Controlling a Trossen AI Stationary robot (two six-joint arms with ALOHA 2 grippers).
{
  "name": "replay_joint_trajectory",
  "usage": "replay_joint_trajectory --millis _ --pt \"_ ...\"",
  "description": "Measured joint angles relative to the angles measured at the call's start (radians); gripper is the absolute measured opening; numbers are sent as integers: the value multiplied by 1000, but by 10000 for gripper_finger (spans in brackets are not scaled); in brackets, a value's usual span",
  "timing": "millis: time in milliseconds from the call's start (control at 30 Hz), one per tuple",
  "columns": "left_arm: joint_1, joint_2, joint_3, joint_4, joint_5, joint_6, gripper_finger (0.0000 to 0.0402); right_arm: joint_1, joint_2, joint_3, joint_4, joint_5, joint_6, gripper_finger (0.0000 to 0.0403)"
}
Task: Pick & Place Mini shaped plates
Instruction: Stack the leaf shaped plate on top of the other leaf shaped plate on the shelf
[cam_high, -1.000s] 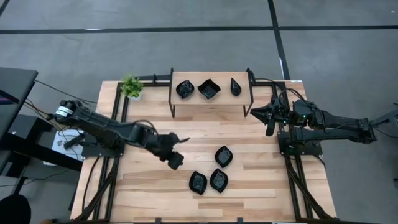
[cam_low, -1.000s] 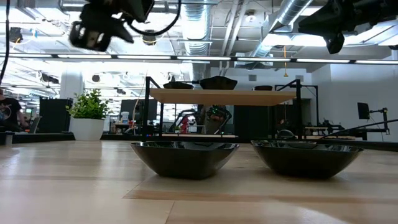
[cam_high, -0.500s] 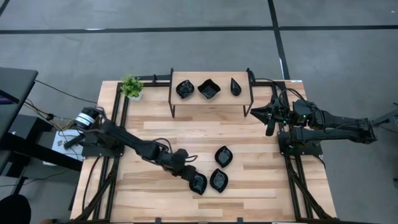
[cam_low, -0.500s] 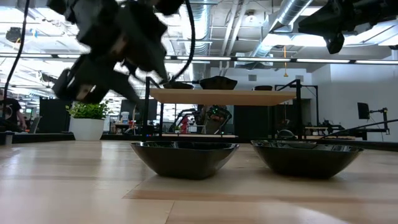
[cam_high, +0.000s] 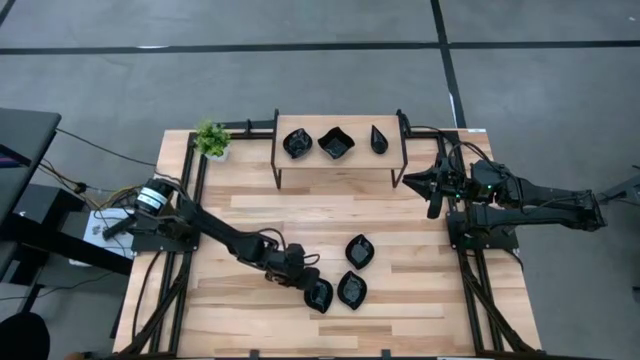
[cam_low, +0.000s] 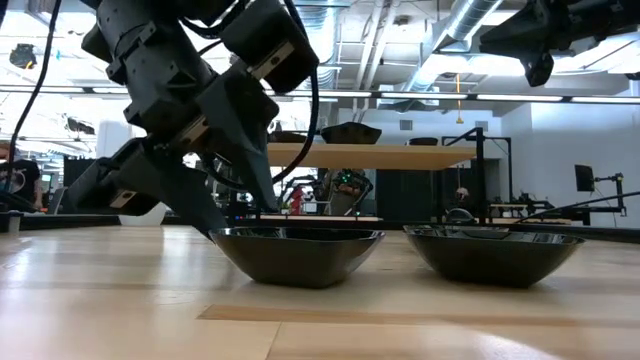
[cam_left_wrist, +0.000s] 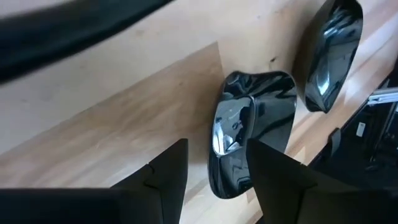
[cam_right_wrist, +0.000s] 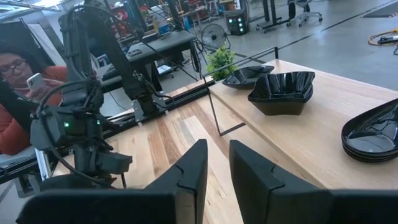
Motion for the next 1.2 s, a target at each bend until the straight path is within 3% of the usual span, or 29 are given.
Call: replay_joint_trajectory --millis 533,667,900,1067,1200 --pt "9 45 6 22 -10 -2 159 0 0 0 1 0 -7 63" --pt "9 49 6 21 -15 -1 125 0 0 0 0 0 -7 63" --pt "9 51 5 19 -28 16 14 0 0 0 1 0 -7 63" --pt "11 37 4 11 -5 40 7 0 1 0 1 0 -6 63" --pt "20 -48 4 -6 25 124 5 0 0 0 1 0 -6 63"
